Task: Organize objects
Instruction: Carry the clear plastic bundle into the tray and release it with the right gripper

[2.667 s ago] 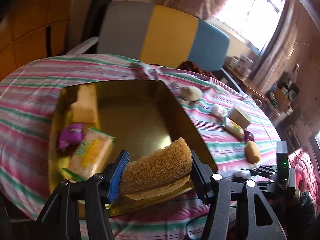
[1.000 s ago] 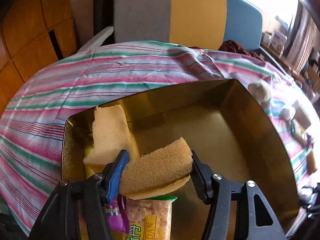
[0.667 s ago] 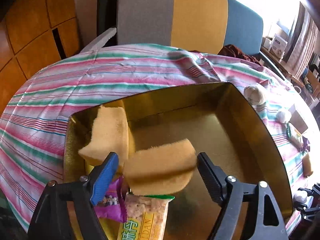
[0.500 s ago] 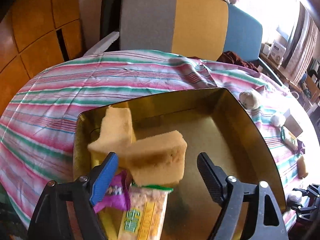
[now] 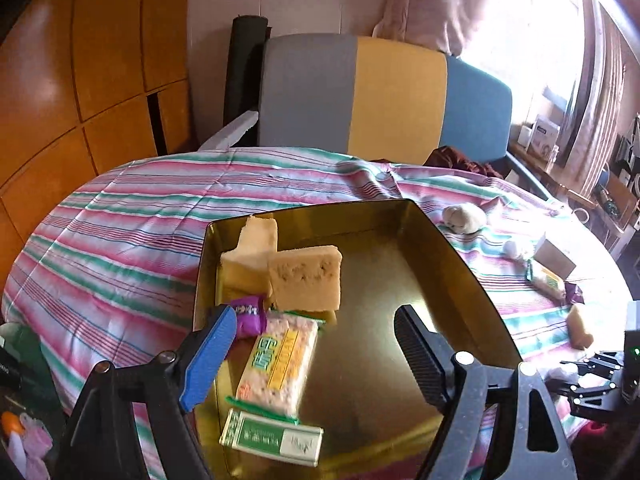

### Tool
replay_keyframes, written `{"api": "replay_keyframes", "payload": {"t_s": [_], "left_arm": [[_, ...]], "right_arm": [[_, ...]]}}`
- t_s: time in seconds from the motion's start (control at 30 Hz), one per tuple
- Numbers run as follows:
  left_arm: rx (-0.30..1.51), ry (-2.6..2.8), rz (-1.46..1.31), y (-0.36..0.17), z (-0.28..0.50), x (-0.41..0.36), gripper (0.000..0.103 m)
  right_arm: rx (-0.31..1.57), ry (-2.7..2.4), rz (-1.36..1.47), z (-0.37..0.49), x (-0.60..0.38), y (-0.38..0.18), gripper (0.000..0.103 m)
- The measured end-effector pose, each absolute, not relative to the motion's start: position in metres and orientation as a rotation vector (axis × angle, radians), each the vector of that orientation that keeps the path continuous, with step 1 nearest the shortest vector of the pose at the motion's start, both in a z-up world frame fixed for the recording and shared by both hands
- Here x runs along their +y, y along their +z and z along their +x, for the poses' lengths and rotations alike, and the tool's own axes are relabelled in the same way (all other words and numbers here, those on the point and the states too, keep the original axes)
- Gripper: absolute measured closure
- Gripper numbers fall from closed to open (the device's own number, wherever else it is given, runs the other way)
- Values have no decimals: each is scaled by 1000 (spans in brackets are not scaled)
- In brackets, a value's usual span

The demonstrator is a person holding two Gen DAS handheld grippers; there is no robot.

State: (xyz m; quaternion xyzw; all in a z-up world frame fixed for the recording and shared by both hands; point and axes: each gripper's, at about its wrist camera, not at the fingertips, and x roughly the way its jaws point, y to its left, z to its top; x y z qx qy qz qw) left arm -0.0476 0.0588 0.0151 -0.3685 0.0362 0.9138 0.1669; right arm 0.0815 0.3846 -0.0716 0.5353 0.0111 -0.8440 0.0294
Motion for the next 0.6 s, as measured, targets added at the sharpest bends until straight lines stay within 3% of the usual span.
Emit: {"api": "replay_keyframes", "payload": {"t_s": [0.4, 0.6], "left_arm": [[63, 2594, -1049, 14, -29, 37, 21], [30, 2586, -1071, 8, -28, 27, 21]], "right_arm": [[-369, -2678, 1521, 76, 383, -35, 66], [-372, -2644, 1373, 55, 342, 5, 66]]}}
